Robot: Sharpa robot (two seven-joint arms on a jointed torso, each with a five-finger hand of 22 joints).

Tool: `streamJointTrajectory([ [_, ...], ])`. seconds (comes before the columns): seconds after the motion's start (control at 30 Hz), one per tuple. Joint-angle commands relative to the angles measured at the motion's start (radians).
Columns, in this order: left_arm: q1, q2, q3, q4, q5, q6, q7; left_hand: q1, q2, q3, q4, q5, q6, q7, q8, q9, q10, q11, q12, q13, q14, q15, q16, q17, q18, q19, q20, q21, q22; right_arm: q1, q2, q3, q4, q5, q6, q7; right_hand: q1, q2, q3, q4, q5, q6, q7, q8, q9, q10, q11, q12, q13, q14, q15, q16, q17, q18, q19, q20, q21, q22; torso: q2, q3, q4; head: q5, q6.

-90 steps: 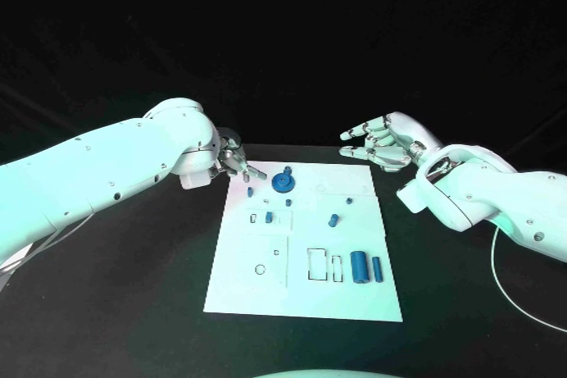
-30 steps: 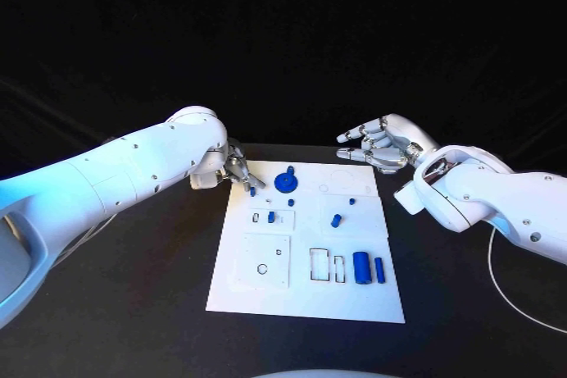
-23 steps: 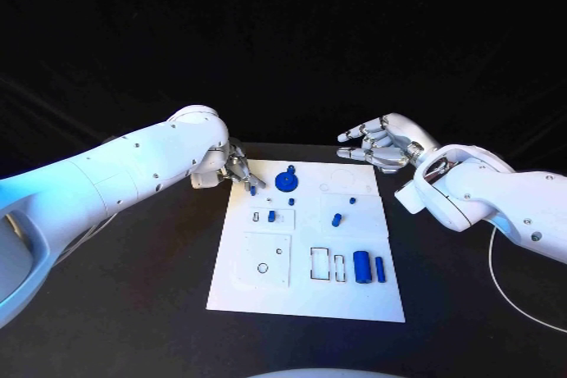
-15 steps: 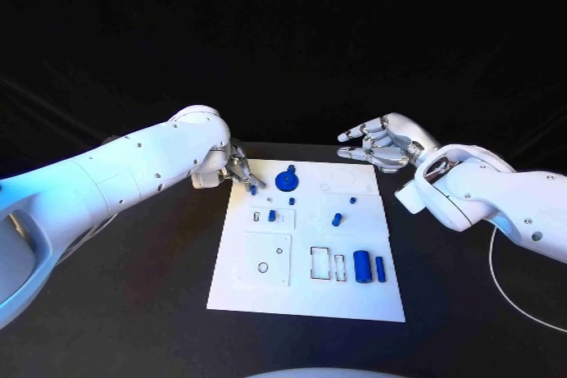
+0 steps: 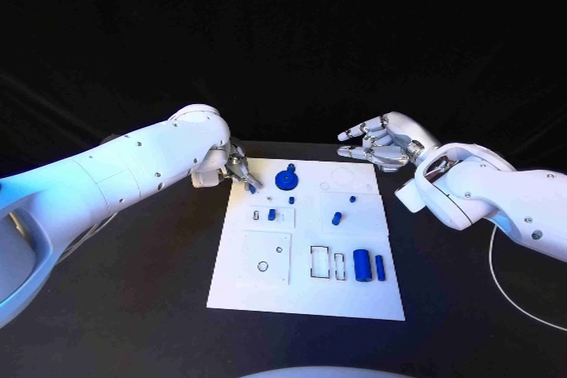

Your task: Assemble the parts on the task board

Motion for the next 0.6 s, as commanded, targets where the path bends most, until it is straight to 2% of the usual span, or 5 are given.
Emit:
streamJointTrajectory([
  [0.03, -0.002, 0.003, -0.001, -0.003, 0.004, -0.019, 0.007, 0.026, 0.011, 0.029, -0.014, 0.002, -0.011, 0.000, 0.000, 0.001, 0.000, -0.007, -0.001, -0.002, 0.105, -0.007, 0.002, 0.264, 0.008, 0.031, -0.009, 0.001, 0.076, 0.000, 0.002, 0.000, -0.003, 0.001, 0.015, -0.001, -0.005, 0.008, -0.002, 0.006, 0.004, 0.006, -0.003, 0.004, 0.001, -0.005, -0.001, 0.004, 0.001, 0.050, 0.002, -0.003, 0.004, -0.008, -0.008, -0.002, -0.005, 0.000, 0.000, -0.0001, -0.0005, -0.002, -0.001],
  [0.17, -0.004, 0.005, -0.001, -0.008, 0.004, -0.030, 0.015, 0.074, 0.007, 0.103, -0.050, 0.005, -0.024, -0.002, -0.005, 0.001, -0.007, -0.009, -0.010, -0.009, 0.105, -0.009, 0.002, 0.264, 0.008, 0.031, -0.011, 0.000, 0.077, 0.000, 0.003, -0.001, -0.005, 0.001, 0.021, -0.002, -0.005, 0.008, -0.002, 0.006, 0.004, 0.006, -0.003, 0.004, 0.001, -0.005, -0.001, 0.004, 0.001, 0.050, 0.002, -0.003, 0.004, -0.008, -0.008, -0.002, -0.005, 0.000, 0.000, 0.0007, -0.0006, -0.002, -0.003],
  [0.27, -0.006, 0.006, -0.001, -0.010, 0.004, -0.029, 0.020, 0.097, -0.012, 0.177, -0.078, 0.021, -0.034, 0.005, -0.009, 0.001, -0.014, -0.005, -0.023, -0.019, 0.105, -0.007, 0.002, 0.264, 0.008, 0.029, -0.011, -0.003, 0.076, 0.000, 0.004, -0.001, -0.006, 0.002, 0.024, -0.003, -0.005, 0.008, -0.002, 0.006, 0.004, 0.006, -0.003, 0.004, 0.001, -0.005, -0.001, 0.004, 0.001, 0.050, 0.002, -0.003, 0.004, -0.008, -0.008, -0.002, -0.005, 0.000, 0.000, 0.0001, 0.0008, -0.003, -0.003],
  [0.37, -0.007, 0.005, -0.001, -0.010, 0.008, -0.026, 0.026, 0.066, -0.067, 0.314, -0.092, 0.027, -0.038, 0.007, -0.007, 0.006, -0.015, 0.004, -0.035, -0.033, 0.105, 0.002, 0.002, 0.264, 0.008, 0.029, -0.004, -0.004, 0.078, 0.000, 0.004, -0.001, -0.006, 0.002, 0.029, -0.005, -0.005, 0.008, -0.002, 0.006, 0.004, 0.006, -0.003, 0.004, 0.001, -0.005, -0.001, 0.004, 0.001, 0.050, 0.002, -0.003, 0.003, -0.008, -0.008, -0.002, -0.005, 0.000, -0.001, -0.0001, 0.0013, -0.002, -0.004],
  [0.6, -0.009, -0.008, -0.003, -0.002, 0.035, -0.036, 0.037, -0.008, -0.154, 0.517, -0.120, 0.072, -0.038, 0.016, 0.010, 0.023, -0.011, 0.003, -0.043, -0.044, 0.105, 0.004, 0.002, 0.264, 0.010, 0.027, 0.000, -0.011, 0.077, 0.000, 0.001, -0.002, -0.004, 0.001, 0.032, -0.006, 0.001, 0.012, 0.002, 0.004, 0.007, 0.007, -0.003, 0.005, 0.001, -0.006, -0.001, 0.004, 0.000, 0.050, 0.002, -0.005, 0.002, -0.008, -0.008, -0.002, -0.006, -0.001, -0.002, 0.0018, 0.0003, 0.002, -0.004],
])
